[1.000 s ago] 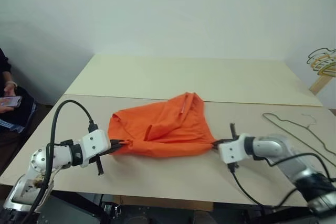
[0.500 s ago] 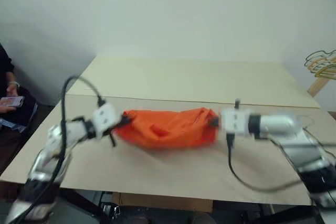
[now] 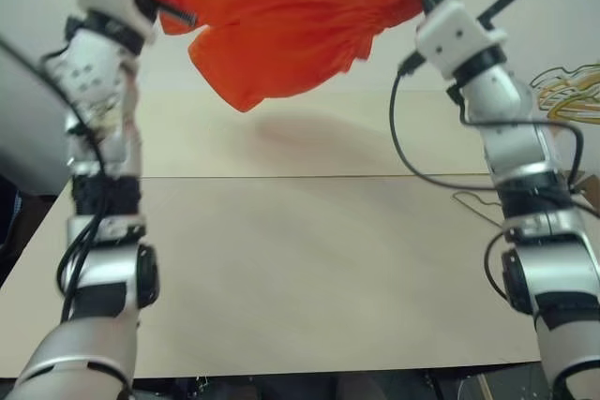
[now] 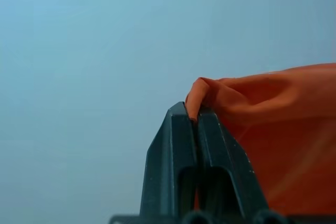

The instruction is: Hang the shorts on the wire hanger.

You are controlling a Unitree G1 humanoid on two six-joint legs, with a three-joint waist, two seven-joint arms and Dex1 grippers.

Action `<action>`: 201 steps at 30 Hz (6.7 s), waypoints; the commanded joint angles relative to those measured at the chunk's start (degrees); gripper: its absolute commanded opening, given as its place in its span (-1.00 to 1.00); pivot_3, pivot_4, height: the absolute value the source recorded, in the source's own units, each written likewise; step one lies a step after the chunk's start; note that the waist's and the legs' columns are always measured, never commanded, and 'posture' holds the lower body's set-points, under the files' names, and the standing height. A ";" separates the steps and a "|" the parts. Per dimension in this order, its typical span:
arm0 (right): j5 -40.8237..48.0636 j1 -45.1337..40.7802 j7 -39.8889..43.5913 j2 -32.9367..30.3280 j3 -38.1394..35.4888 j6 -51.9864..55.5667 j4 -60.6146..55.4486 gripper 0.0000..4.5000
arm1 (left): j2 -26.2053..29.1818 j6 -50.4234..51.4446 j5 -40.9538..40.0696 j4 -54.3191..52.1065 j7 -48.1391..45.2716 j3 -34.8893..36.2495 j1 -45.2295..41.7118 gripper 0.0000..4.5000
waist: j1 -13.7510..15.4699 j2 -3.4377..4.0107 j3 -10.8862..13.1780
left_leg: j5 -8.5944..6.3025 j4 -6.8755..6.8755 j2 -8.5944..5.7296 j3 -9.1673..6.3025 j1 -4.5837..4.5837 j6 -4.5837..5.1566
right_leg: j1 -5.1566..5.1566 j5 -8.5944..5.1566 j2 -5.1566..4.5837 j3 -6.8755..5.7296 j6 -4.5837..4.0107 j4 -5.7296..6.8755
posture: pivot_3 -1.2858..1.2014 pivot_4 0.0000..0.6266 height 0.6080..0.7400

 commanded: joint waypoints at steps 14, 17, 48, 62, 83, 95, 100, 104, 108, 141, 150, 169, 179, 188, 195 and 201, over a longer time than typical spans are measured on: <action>-0.82 34.37 30.41 -16.34 8.59 -10.41 -19.31 -0.99 | 14.09 1.55 2.20 -24.87 -28.43 -0.68 70.05 -1.00 | 4.36 0.37 0.70 | -0.13 0.63 0.10 0.09 3.20 0.99 | 3.85 -0.59 -0.32 0.13 -0.27 -1.14 | 0.05 -1.00 1.00; 4.38 37.68 38.05 -20.82 7.99 -9.33 -23.99 -0.99 | 14.90 1.78 0.12 -26.80 -30.82 0.73 72.50 -1.00 | 5.83 0.26 0.60 | -0.36 0.66 0.09 0.10 2.78 1.02 | 3.66 -0.46 -0.41 0.11 0.03 -1.04 | 0.05 -1.00 1.00; 28.55 57.62 58.03 -33.98 -6.13 -3.26 -32.61 0.83 | 25.07 6.51 -5.89 -34.33 -48.25 12.06 83.44 0.70 | 6.57 0.12 0.42 | -0.34 0.91 0.17 0.20 1.41 1.02 | 2.27 -0.39 -0.29 0.05 -0.04 -0.93 | 0.03 -1.00 1.00; 30.80 33.93 45.76 -24.45 -9.90 42.31 -10.29 0.99 | 16.15 20.95 -23.63 -39.56 -36.53 7.43 58.90 0.99 | 6.75 0.14 0.36 | -0.34 0.92 0.07 0.18 1.12 1.01 | 2.07 -0.32 -0.31 0.12 0.02 -0.97 | 0.03 -1.00 1.00; 17.71 10.33 34.83 -14.64 -7.83 46.09 26.60 0.99 | 16.43 31.57 -25.19 -42.72 -32.07 -2.67 42.59 0.99 | 5.27 0.45 0.25 | -0.20 0.92 0.04 0.12 1.08 0.84 | 2.07 -0.20 -0.06 0.23 -0.04 -1.00 | 0.04 -1.00 1.00; 17.46 7.97 36.34 -14.46 -7.19 53.66 22.75 0.99 | 10.78 37.49 -24.40 -40.30 -30.85 -12.70 28.20 0.99 | 5.20 0.90 1.23 | -0.19 0.91 -0.04 0.09 1.03 0.86 | 2.07 -0.17 -0.05 0.32 0.00 -1.05 | 0.03 -0.86 1.00; 15.38 4.83 37.77 -14.52 -5.34 53.63 27.39 0.99 | 10.29 36.93 -23.08 -40.25 -30.61 -13.11 29.03 0.99 | 5.00 0.93 1.29 | -0.18 0.89 -0.02 0.13 1.06 0.86 | 2.04 -0.17 0.03 0.40 0.01 -1.04 | 0.04 -0.87 1.00; 14.42 3.43 39.52 -14.63 -4.72 52.88 28.64 0.99 | 10.99 37.91 -24.23 -42.70 -29.95 -11.65 31.57 0.99 | 5.14 0.90 1.44 | -0.19 0.89 -0.06 0.14 1.05 0.88 | 2.05 -0.17 -0.01 0.42 0.02 -1.08 | 0.06 -0.83 1.00; 14.24 4.31 41.86 -16.19 -4.69 53.50 26.76 0.99 | 11.70 39.76 -26.52 -46.90 -27.61 -8.34 36.81 0.99 | 5.28 0.84 2.64 | -0.19 0.89 0.00 0.14 1.06 0.89 | 2.05 -0.17 -0.01 0.46 0.02 -1.06 | 0.06 -0.68 1.00; 9.46 -5.69 49.83 -22.92 -1.70 50.34 37.77 0.99 | 10.92 41.39 -24.64 -46.21 -30.39 -14.48 36.32 0.99 | 3.52 0.85 14.74 | 0.09 2.21 -0.04 -0.02 -1.54 0.87 | -0.22 0.05 -0.46 0.01 0.29 -0.08 | -0.01 -0.01 1.00; 9.54 -8.68 50.11 -19.92 -2.56 50.62 41.85 0.99 | 9.92 41.10 -22.64 -48.49 -27.35 -15.68 39.22 0.99 | 3.68 0.83 14.75 | 0.10 2.19 -0.04 -0.06 -1.55 0.85 | -0.22 0.06 -0.49 0.00 0.30 -0.07 | 0.00 -0.02 1.00; 5.55 -8.00 53.55 -18.02 1.06 47.23 43.97 0.59 | 10.04 38.92 -17.70 -48.67 -26.02 -17.67 41.30 1.00 | 4.21 0.73 14.69 | 0.11 2.23 -0.05 -0.13 -1.52 0.83 | -0.10 0.08 -0.50 -0.09 0.34 -0.08 | 0.01 -0.14 1.00; 5.52 -8.32 51.02 -16.95 0.58 46.33 44.81 -0.92 | 9.13 38.47 -16.14 -48.33 -25.37 -18.15 40.70 1.00 | 4.91 0.50 14.56 | 0.11 2.28 -0.05 -0.15 -1.53 0.83 | -0.08 0.10 -0.51 -0.12 0.37 -0.10 | 0.02 -0.20 1.00; 6.51 -10.51 46.82 -15.96 -1.14 43.70 41.55 -0.99 | 7.38 37.18 -13.84 -47.12 -24.17 -19.25 39.79 1.00 | 4.69 0.28 14.29 | 0.13 2.30 -0.04 -0.13 -1.52 0.80 | -0.07 0.12 -0.50 -0.12 0.38 -0.10 | 0.01 -0.31 1.00; 12.44 -11.52 48.26 -19.64 -8.26 54.27 20.55 -0.99 | 4.09 37.10 -13.98 -45.82 -22.08 -18.49 36.96 1.00 | 5.10 1.21 13.49 | 0.16 2.37 -0.08 -0.09 -2.00 0.75 | -0.60 0.16 -0.52 -0.11 0.44 0.00 | 0.00 -0.56 1.00; 17.72 -8.45 38.87 -18.87 -19.15 72.78 -5.64 -0.99 | -1.42 36.75 -15.83 -41.26 -18.45 -15.36 33.02 1.00 | 6.27 1.45 10.81 | 0.17 2.63 -0.12 -0.11 -2.58 0.75 | -1.08 0.17 -0.49 -0.22 0.47 0.18 | -0.04 -0.76 1.00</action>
